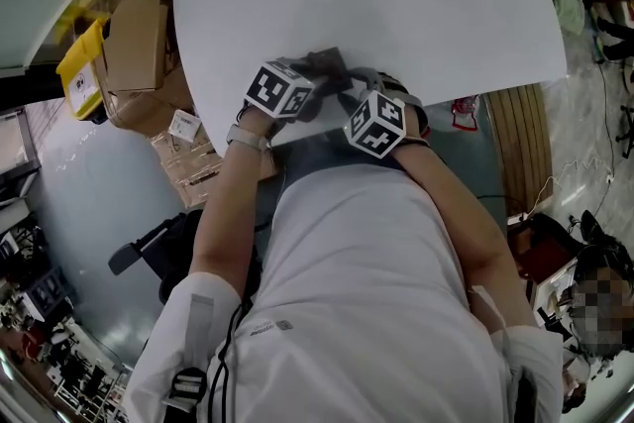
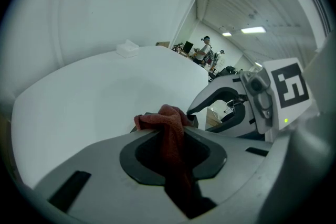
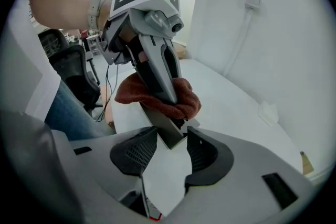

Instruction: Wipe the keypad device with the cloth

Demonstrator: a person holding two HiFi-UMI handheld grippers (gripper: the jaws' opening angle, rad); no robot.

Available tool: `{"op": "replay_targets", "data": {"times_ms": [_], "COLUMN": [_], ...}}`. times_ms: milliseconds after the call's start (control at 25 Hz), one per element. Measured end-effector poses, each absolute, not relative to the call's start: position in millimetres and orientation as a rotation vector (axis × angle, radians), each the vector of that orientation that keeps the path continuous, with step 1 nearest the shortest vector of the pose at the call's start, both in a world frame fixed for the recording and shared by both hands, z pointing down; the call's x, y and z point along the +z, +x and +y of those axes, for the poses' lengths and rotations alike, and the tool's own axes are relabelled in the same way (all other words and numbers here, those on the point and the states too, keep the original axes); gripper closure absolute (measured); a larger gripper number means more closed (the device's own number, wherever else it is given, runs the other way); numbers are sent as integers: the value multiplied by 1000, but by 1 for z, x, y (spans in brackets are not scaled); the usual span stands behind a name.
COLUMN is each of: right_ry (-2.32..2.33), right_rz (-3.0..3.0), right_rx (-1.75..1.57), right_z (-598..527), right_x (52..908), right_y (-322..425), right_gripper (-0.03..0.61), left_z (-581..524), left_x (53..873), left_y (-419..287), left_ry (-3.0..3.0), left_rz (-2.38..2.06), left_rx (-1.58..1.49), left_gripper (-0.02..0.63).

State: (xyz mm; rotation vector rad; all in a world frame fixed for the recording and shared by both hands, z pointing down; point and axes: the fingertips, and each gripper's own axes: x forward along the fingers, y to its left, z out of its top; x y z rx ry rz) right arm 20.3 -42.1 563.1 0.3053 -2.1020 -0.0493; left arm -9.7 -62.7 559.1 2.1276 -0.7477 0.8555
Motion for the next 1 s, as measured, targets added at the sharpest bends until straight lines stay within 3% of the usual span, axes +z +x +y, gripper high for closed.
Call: {"op": "replay_targets", "data": {"times_ms": [1000], "right_ry": [309], "right_rz": [-2060], "right_rx": [47], "right_z": [-43], "right_x": [569], "right_y": [18], "right_gripper": [393], "left_z": [-101], "left_x": [605], "left_y": [-20], "left_ry": [2051], "left_rz": [-719], "left_rx": [802], "left_gripper": [541]}}
